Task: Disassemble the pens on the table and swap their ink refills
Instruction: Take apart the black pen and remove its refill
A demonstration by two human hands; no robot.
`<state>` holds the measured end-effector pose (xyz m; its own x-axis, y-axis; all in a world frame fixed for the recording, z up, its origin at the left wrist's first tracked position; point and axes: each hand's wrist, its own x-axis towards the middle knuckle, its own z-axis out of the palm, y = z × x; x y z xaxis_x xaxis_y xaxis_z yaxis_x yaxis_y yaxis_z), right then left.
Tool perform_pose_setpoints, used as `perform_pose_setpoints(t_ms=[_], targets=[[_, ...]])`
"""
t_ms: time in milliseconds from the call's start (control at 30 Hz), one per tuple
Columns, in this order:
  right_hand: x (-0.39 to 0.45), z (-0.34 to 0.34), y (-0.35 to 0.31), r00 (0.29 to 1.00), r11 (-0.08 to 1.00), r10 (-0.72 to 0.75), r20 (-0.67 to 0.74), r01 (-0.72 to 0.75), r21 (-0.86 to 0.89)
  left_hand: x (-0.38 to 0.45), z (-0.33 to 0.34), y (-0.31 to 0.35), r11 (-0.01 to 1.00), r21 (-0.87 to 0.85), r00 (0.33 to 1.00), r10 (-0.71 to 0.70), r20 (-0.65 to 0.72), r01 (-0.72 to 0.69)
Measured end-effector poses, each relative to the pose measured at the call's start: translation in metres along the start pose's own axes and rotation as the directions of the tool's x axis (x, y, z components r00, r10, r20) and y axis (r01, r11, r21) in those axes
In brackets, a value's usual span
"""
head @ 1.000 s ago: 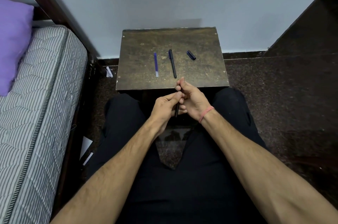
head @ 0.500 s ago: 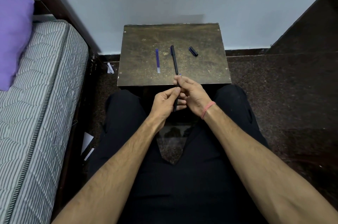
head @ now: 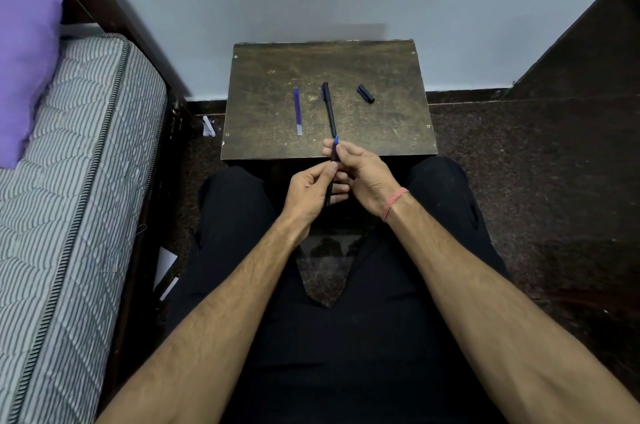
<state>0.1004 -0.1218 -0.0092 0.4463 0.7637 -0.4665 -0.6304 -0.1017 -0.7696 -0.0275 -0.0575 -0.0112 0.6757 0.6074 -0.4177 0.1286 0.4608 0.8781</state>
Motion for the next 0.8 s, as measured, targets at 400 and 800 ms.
perform_pose_setpoints(t_ms=[400, 800], targets=[[0.001, -0.004, 0.002, 1.000, 1.000, -0.003, -0.012, 0.003, -0.010, 0.001, 0.001, -0.006, 1.000, 0.019, 1.000, 0.007, 0.012, -0.007], [0.001, -0.007, 0.003, 0.999, 1.000, 0.024, -0.040, -0.025, -0.011, 0.002, 0.001, -0.010, 0.999, 0.036, 1.000, -0.006, 0.010, 0.006]])
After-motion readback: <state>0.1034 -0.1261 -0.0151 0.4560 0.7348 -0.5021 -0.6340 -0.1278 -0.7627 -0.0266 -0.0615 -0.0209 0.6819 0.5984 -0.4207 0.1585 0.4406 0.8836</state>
